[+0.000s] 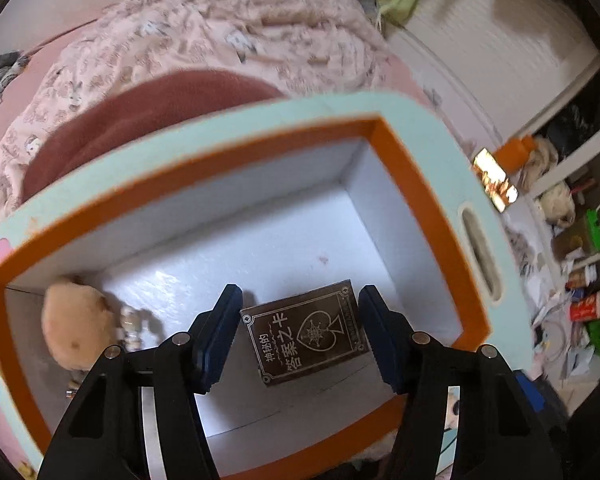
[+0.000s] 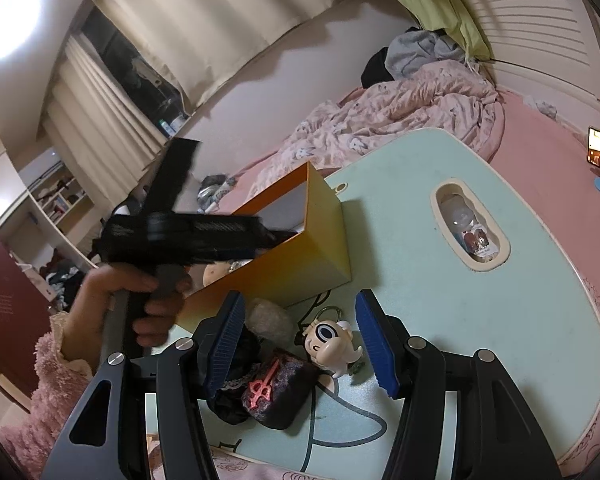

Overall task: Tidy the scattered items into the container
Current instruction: 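Grasp the brown card box in the orange box with the left gripper, then lift the card box out and place it on the table, left gripper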

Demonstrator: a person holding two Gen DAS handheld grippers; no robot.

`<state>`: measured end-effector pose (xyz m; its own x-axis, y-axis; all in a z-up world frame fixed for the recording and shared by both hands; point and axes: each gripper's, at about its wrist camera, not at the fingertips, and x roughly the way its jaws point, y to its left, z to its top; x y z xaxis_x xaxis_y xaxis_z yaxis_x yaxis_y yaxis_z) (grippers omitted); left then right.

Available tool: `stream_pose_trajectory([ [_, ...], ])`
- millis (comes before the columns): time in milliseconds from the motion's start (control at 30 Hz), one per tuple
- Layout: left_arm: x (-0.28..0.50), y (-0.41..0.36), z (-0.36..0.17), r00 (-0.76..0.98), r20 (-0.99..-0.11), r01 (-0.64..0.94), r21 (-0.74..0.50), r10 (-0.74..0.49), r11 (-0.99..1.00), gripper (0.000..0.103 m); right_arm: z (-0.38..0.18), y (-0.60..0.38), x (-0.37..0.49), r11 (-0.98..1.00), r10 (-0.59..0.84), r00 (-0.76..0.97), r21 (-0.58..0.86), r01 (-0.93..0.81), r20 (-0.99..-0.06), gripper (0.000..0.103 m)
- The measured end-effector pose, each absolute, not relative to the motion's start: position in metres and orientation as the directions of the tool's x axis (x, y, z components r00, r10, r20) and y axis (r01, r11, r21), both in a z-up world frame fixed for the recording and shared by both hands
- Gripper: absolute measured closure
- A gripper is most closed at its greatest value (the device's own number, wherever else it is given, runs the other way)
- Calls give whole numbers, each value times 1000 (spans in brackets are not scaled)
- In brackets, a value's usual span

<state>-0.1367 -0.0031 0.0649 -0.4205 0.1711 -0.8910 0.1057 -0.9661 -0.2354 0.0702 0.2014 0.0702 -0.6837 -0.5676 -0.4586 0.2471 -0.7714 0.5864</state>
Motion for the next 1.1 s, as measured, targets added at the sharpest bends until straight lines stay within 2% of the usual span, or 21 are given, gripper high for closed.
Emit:
stream_pose_trajectory([
  [200, -89, -16, 132, -612, -768, 52, -275, 187, -960, 42, 69, 201, 70, -774, -566, -682, 583, 246, -464, 46],
  [333, -43, -23, 143, -668, -712, 26, -313, 217, -949, 42, 68, 200, 69, -776, -565, -678, 582, 244, -469, 46],
  [567, 25, -36, 97, -636, -744, 98, -343, 207, -934, 42, 66, 194, 68, -790, -557, -669, 562, 244, -493, 46],
  [800, 84, -32, 62, -597, -789, 105, -256, 145, -961, 42, 66, 188, 69, -803, -546, -669, 543, 245, -504, 46],
  [933, 87, -22, 50, -567, -805, 50, -245, 175, -968, 42, 66, 184, 67, -808, -545, -662, 535, 248, -515, 46],
  [1100, 67, -13, 27, -550, -827, 92, -201, 119, -975, 41, 67, 183, 68, -811, -542, -664, 527, 253, -515, 45],
])
